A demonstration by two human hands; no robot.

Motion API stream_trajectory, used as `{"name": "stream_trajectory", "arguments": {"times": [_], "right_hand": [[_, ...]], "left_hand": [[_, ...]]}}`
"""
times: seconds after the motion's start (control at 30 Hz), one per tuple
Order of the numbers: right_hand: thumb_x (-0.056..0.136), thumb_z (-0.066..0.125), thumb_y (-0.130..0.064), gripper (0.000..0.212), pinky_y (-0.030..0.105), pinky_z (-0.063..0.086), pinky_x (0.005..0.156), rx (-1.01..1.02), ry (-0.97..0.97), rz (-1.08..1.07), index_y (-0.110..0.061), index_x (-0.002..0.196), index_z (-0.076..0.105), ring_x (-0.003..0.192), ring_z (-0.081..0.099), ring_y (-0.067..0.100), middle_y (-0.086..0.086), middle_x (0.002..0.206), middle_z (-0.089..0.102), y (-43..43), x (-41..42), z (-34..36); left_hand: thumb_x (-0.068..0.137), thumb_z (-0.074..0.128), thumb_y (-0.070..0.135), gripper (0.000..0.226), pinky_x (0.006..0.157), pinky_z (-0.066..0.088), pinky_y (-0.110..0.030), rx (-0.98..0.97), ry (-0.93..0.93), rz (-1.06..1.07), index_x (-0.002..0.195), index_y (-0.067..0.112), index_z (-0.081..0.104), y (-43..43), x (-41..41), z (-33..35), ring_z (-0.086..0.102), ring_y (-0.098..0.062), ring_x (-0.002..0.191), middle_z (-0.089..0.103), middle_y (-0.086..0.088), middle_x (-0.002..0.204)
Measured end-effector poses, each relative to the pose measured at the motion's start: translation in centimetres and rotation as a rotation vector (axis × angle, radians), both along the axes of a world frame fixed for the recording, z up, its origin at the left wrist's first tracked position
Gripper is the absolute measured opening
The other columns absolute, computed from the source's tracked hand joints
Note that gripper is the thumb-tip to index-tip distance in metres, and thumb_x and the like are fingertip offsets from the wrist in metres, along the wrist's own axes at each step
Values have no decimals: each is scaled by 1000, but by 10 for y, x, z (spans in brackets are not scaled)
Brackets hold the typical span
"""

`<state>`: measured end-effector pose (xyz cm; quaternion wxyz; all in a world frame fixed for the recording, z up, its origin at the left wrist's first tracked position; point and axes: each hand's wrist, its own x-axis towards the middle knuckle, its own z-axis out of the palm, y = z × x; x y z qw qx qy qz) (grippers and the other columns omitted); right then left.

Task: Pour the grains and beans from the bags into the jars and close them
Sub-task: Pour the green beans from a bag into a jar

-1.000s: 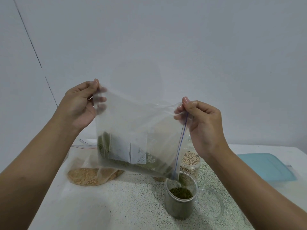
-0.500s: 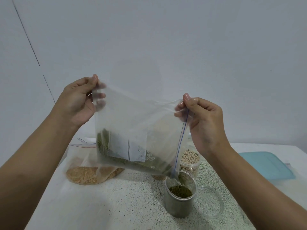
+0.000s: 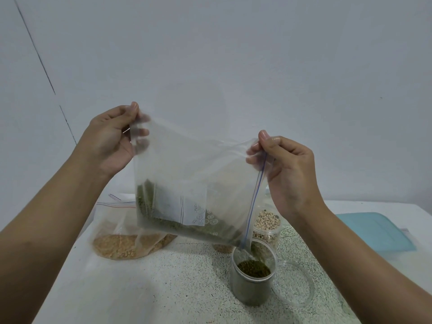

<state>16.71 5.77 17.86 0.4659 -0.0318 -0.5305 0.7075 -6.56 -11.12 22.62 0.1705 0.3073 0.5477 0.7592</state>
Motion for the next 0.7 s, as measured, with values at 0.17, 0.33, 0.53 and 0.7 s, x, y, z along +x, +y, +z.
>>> {"name": "stream_trajectory", "arguments": {"times": [0.17,0.33,0.53,0.7], "right_hand": [[86,68,-14,20,27,53,65,-3,15,16,-3,69,68,65,62,19,9,72,64,-1,1,0],[86,68,-14,20,27,53,65,-2,18,16,-2,70,67,64,62,19,9,71,64,-1,2,2],[85,68,-14,21,26,53,64,-4,15,8,-4,67,68,65,63,18,9,70,64,-2,3,3],[85,68,-15,25,26,53,64,1,14,17,-10,61,71,65,63,18,8,70,64,-2,4,4]], "left_hand": [[99,62,29,30,59,50,-30,-2,-3,3,71,23,72,0,0,1,62,-11,62,72,6,82],[99,62,30,34,60,50,-30,-5,6,-3,67,23,74,-1,1,2,62,-11,62,71,6,82],[99,61,30,36,60,50,-29,-7,9,-8,66,24,74,0,3,2,61,-11,62,71,7,81],[99,61,30,38,62,49,-30,-9,16,-7,64,24,75,1,4,4,62,-11,61,71,8,80]]}}
